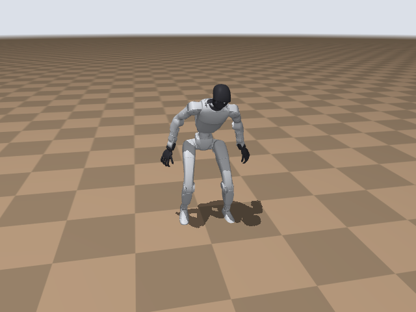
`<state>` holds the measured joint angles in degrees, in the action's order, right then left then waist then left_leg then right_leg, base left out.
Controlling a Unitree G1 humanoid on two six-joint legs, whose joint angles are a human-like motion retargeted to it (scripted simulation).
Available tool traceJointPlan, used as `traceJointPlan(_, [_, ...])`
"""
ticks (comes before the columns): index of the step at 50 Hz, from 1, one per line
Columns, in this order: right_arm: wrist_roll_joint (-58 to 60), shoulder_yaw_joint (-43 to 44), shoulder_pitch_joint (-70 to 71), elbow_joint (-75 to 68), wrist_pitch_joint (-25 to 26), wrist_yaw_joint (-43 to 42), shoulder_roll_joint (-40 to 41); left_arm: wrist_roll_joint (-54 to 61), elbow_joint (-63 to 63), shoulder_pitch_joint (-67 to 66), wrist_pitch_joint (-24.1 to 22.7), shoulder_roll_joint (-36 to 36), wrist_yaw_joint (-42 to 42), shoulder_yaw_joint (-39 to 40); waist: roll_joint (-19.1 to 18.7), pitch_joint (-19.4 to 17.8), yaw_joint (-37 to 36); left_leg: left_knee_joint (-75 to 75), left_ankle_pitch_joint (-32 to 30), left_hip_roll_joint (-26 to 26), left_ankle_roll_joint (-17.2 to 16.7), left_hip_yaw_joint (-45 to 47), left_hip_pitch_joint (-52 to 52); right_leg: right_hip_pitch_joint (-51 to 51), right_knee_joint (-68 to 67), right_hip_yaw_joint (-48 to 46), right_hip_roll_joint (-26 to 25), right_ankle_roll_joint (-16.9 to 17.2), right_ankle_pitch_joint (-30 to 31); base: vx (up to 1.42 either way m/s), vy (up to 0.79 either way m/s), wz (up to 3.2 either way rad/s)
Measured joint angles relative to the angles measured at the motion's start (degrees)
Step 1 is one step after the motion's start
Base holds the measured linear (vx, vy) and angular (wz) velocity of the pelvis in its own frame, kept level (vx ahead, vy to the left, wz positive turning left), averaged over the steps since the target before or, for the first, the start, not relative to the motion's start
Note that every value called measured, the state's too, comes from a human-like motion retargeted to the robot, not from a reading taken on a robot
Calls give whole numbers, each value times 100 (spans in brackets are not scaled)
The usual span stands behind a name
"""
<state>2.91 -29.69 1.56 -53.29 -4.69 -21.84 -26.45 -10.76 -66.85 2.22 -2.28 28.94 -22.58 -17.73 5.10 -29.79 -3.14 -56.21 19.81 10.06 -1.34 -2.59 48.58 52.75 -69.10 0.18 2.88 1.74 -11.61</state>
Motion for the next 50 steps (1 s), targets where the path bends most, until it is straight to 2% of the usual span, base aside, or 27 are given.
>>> traceJointPlan(2, [-33, 90, -141, -5, 8, -119, 15, -32, -36, 94, 70, 68, -198, -36, -32, 0, -48, -1, 54, 175, -198, -86, -1, 156, -425, -121, 458, -320, -589, 9, -36, -14])
traceJointPlan(5, [-3, 241, -451, -8, 28, -181, -53, -219, -23, 257, 160, 134, -440, -247, -168, 0, -35, 59, 74, 234, -374, -307, -41, 77, -587, -540, 1522, -887, -1314, 8, -41, 38])
traceJointPlan(7, [93, 280, -582, -17, 35, -147, -92, -394, 53, 298, 137, 151, -535, -374, -208, 0, -15, 136, -36, 225, -434, -422, -67, -158, -77, -563, 1785, -930, -1300, 5, -49, 47])
traceJointPlan(10, [205, 214, -616, -2, 42, -172, -70, -581, 170, 174, 104, 193, -624, -358, -97, 0, 13, 251, -181, 270, -454, -495, -160, -855, 1307, -527, 1739, -678, -861, 6, -58, 18])
traceJointPlan(12, [170, 108, -514, 20, -7, -229, 3, -654, 185, -2, 116, 221, -599, -191, 9, 0, -42, 239, -391, 485, -459, -506, -169, -1062, 1517, -600, 1576, -656, -1192, 5, -62, -34])
traceJointPlan(15, [134, -25, -288, 66, -33, -250, 102, -511, 207, -328, 6, 229, -406, 34, 195, 0, -117, 51, -796, 795, -304, -395, -48, -875, 1211, -651, 1313, -544, -1152, 2, -57, -52])
traceJointPlan(17, [48, -48, -158, 128, -87, -158, 133, -515, 225, -483, -81, 196, -114, 109, 352, 0, -122, -319, -398, 669, -315, -293, 74, -940, 1333, -689, 1179, -573, -1280, 4, -52, -26])
traceJointPlan(19, [-88, -54, -109, 229, -140, 62, 118, -502, 279, -619, -213, 166, 347, 157, 447, 0, -85, -743, 251, 368, -362, -93, 155, -1049, 1450, -770, 1077, -640, -1372, 6, -44, 7])
traceJointPlan(21, [-231, -33, -131, 356, -177, 397, 79, -415, 342, -698, -389, 128, 880, 177, 448, 0, -41, -860, 615, 26, -451, 213, 163, -1166, 1561, -943, 971, -557, -1322, 6, -39, 26])
traceJointPlan(23, [-333, 2, -172, 438, -193, 766, 57, -319, 367, -680, -540, 70, 1311, 127, 367, 0, -45, -406, 581, -280, -547, 441, 32, -1245, 1651, -1175, 803, -351, -1151, 5, -38, 22])
traceJointPlan(24, [-358, 23, -193, 451, -192, 937, 46, -278, 369, -646, -602, 42, 1451, 69, 303, 0, -52, -123, 515, -306, -443, 500, -64, -1213, 1582, -1229, 698, -193, -1005, 5, -38, 19])
traceJointPlan(26, [-381, 54, -225, 428, -188, 1196, 21, -193, 364, -561, -710, 7, 1587, -91, 172, 0, -81, 115, 391, -119, -99, 485, -147, -1001, 1174, -1123, 478, 161, -690, 5, -38, 6])
traceJointPlan(27, [-396, 55, -229, 395, -187, 1256, 13, -149, 361, -519, -747, 3, 1586, -179, 122, 0, -119, 64, 315, 37, -10, 419, -126, -853, 872, -1006, 410, 284, -600, 7, -39, -26])
traceJointPlan(28, [-425, 42, -218, 345, -180, 1242, 16, -107, 361, -481, -757, 9, 1534, -264, 95, 0, -189, -27, 208, 192, -83, 336, -89, -708, 536, -907, 424, 299, -623, 8, -39, -42])
traceJointPlan(30, [-503, 27, -166, 245, -138, 1072, 34, 3, 387, -403, -689, 13, 1336, -382, 59, 0, -320, -28, 92, 441, -287, 242, -106, -513, -37, -961, 824, -4, -960, 9, -40, -43])
traceJointPlan(32, [-556, 60, -128, 202, -90, 835, -2, 262, 417, -317, -589, -27, 1076, -407, -37, 0, -308, 109, 62, 560, -356, 121, -158, -501, -198, -1129, 1433, -420, -1327, 8, -42, 7])
traceJointPlan(35, [-587, 145, -111, 186, -17, 530, -107, 898, 463, -214, -557, -188, 653, -306, -190, 0, -213, 305, -115, 603, -406, -101, -204, -741, 684, -1170, 1966, -699, -1391, 6, -48, 35])
traceJointPlan(38, [-608, 70, -3, 103, 42, 297, -113, 1463, 602, -326, -644, -338, 308, 90, -139, 0, -196, 386, -227, 706, -404, -172, -336, -1241, 2117, -1103, 1913, -596, -693, 8, -55, -3])
traceJointPlan(43, [-525, -148, 377, -27, -20, 71, -26, 1857, 802, -716, -776, -475, 123, 687, 9, 0, -265, 85, -408, 1251, -82, 86, -347, -1116, 1702, -1166, 1552, -471, -786, 8, -51, -56])
traceJointPlan(45, [-563, -205, 505, -34, -57, 43, -33, 1565, 804, -818, -675, -495, 180, 708, 117, 0, -242, -320, 94, 1104, -55, 182, -249, -1157, 1764, -1138, 1406, -655, -905, 7, -39, -35])
traceJointPlan(47, [-564, -179, 547, -14, -101, 99, -55, 1068, 752, -804, -579, -511, 341, 588, 174, 0, -173, -707, 624, 655, -134, 236, -112, -1193, 1837, -1176, 1337, -681, -892, 6, -31, -1])
traceJointPlan(50, [-527, -137, 537, -17, -127, 282, -73, 443, 629, -641, -486, -526, 643, 319, 193, 0, -125, -608, 736, -47, -315, 449, -54, -1307, 2081, -1340, 1190, -633, -807, 5, -27, 2])
